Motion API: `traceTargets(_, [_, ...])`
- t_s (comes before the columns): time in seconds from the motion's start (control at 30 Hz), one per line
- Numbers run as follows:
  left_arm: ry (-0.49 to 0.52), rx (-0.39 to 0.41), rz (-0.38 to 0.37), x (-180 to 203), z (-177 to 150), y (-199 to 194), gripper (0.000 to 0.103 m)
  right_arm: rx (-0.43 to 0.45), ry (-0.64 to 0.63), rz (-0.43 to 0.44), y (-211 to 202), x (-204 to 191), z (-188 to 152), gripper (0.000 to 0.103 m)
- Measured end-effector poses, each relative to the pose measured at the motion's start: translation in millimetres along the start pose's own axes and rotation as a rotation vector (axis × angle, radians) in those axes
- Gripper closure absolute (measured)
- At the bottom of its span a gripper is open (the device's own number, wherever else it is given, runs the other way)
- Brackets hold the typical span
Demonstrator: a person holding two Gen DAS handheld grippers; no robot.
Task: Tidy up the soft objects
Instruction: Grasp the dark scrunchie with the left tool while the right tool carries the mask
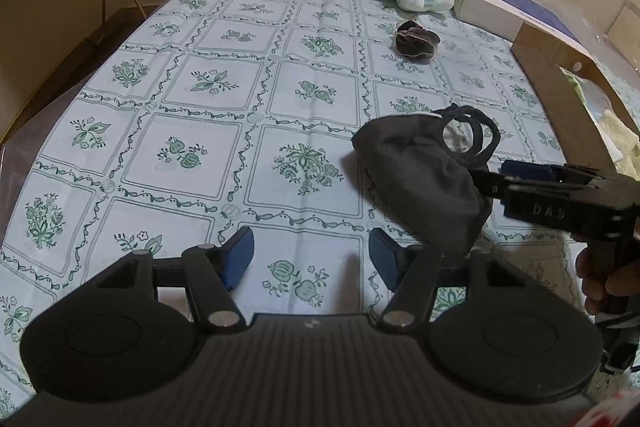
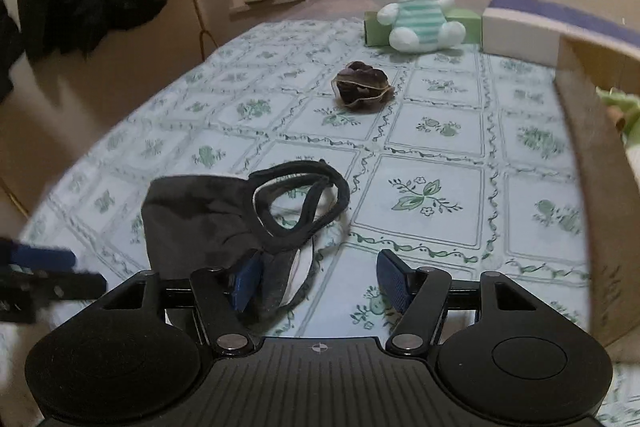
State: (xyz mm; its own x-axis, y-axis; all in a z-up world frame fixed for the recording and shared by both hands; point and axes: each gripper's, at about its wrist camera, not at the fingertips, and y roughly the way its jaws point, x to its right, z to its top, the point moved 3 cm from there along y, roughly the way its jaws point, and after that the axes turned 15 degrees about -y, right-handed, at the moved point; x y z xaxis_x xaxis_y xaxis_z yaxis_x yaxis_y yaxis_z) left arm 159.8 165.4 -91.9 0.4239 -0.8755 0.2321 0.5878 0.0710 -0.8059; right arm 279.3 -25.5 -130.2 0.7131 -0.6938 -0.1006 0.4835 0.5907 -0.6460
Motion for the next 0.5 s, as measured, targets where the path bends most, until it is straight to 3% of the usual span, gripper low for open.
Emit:
traceTargets(0.1, [-0.001, -0.003, 0.004, 0.1, 0.6, 3.3, 0.042, 0.015, 0.026, 0.047, -1.0, 0.9, 2.8, 0.040])
traceTargets(0.23, [0.000, -0.007, 0.004, 0.5, 1.1, 5.7, 0.050, 0.015, -0.005, 0.085, 3.6, -6.6, 6.4, 0.064])
traceTargets(0.3, [0.000, -0.008, 0.004, 0.4, 1.8, 6.5, 0.050, 0.014, -0.007, 0.095, 5.8, -9.8, 6.7, 0.069])
traceTargets(0.4, [-0.002, -0.009, 0.009, -0.4, 2.6, 7.5, 0.050, 0.010, -0.006, 0.117, 9.0, -12.5, 6.3, 0.086])
traceTargets(0.5, [-0.003, -0.008, 0.011, -0.7, 3.1, 8.0, 0.050, 0.010, -0.007, 0.132, 9.5, -13.3, 6.2, 0.094])
